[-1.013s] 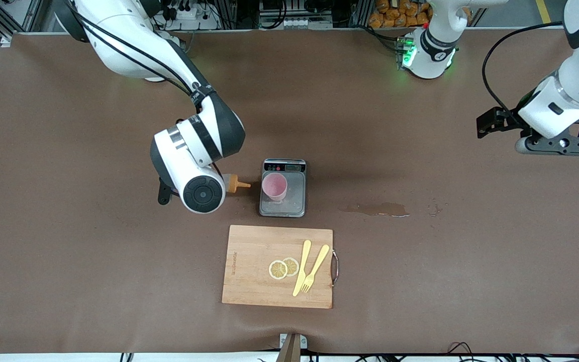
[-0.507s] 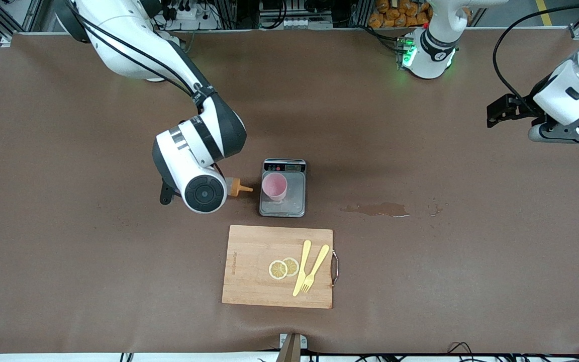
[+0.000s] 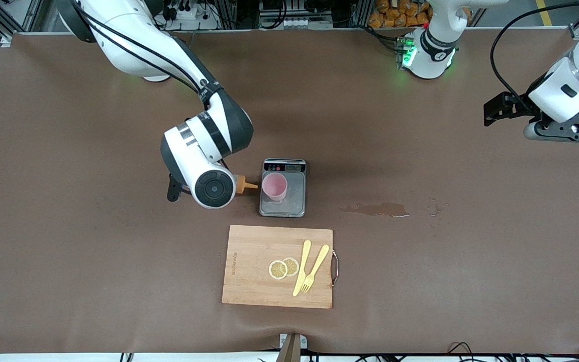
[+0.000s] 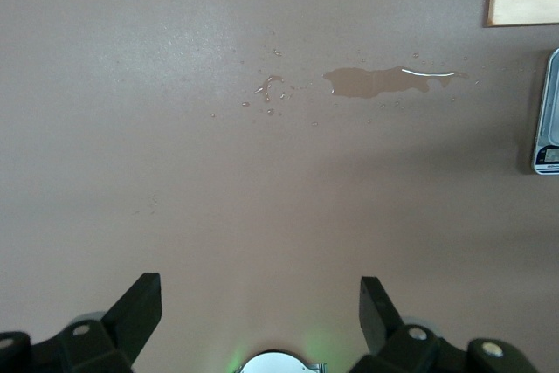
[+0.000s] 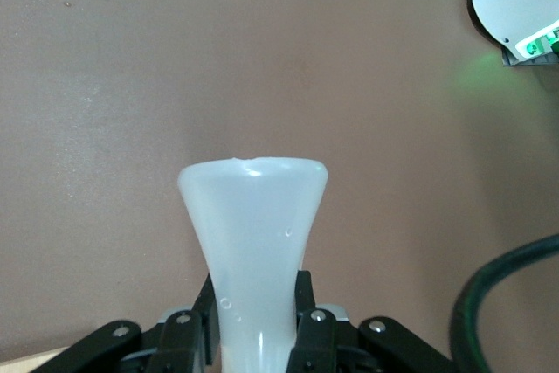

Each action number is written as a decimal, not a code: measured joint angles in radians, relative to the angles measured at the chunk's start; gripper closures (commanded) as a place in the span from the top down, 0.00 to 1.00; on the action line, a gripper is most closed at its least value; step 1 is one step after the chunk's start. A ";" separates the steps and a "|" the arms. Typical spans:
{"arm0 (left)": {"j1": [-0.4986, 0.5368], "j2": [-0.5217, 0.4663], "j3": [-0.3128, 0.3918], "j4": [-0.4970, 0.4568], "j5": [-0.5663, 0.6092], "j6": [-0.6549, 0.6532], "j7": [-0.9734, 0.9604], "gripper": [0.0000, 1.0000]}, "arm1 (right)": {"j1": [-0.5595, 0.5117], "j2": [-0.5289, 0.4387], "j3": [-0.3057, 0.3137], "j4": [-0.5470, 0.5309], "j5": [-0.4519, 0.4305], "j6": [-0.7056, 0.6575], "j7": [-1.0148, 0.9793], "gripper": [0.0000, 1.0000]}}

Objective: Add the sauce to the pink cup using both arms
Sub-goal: 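Carry the bottle back to its spot with the right gripper, then set the bottle upright on the table and open the right gripper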

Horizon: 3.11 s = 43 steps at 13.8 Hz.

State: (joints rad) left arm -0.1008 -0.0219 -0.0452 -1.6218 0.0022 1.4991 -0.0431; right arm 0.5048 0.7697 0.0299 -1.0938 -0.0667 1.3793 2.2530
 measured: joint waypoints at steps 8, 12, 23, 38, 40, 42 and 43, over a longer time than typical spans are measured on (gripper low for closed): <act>0.001 -0.002 0.003 0.026 -0.013 0.001 0.000 1.00 | -0.195 -0.040 -0.011 0.016 0.248 0.000 -0.172 0.00; 0.002 -0.003 0.004 0.026 -0.013 0.001 0.011 1.00 | -0.378 -0.098 -0.013 0.017 0.469 -0.053 -0.378 0.00; 0.006 0.003 0.013 0.025 -0.013 0.001 0.012 1.00 | -0.729 -0.096 -0.015 -0.084 0.769 -0.220 -0.920 0.00; 0.017 0.018 0.014 0.033 -0.013 0.001 0.012 1.00 | -1.050 0.180 -0.017 -0.252 0.816 -0.232 -1.485 0.00; 0.020 0.020 0.015 0.033 -0.013 0.001 0.012 1.00 | -1.059 0.221 -0.018 -0.252 0.817 -0.208 -1.502 0.00; 0.021 0.021 0.015 0.035 -0.013 0.001 0.013 1.00 | -1.073 0.257 -0.019 -0.252 0.817 -0.201 -1.549 0.00; 0.021 0.021 0.015 0.036 -0.013 0.001 0.013 1.00 | -1.079 0.273 -0.020 -0.252 0.817 -0.199 -1.568 0.01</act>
State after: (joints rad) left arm -0.0800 -0.0004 -0.0307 -1.5857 -0.0111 1.5005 -0.0297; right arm -0.5741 1.0423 0.0100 -1.3457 0.7498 1.1806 0.6853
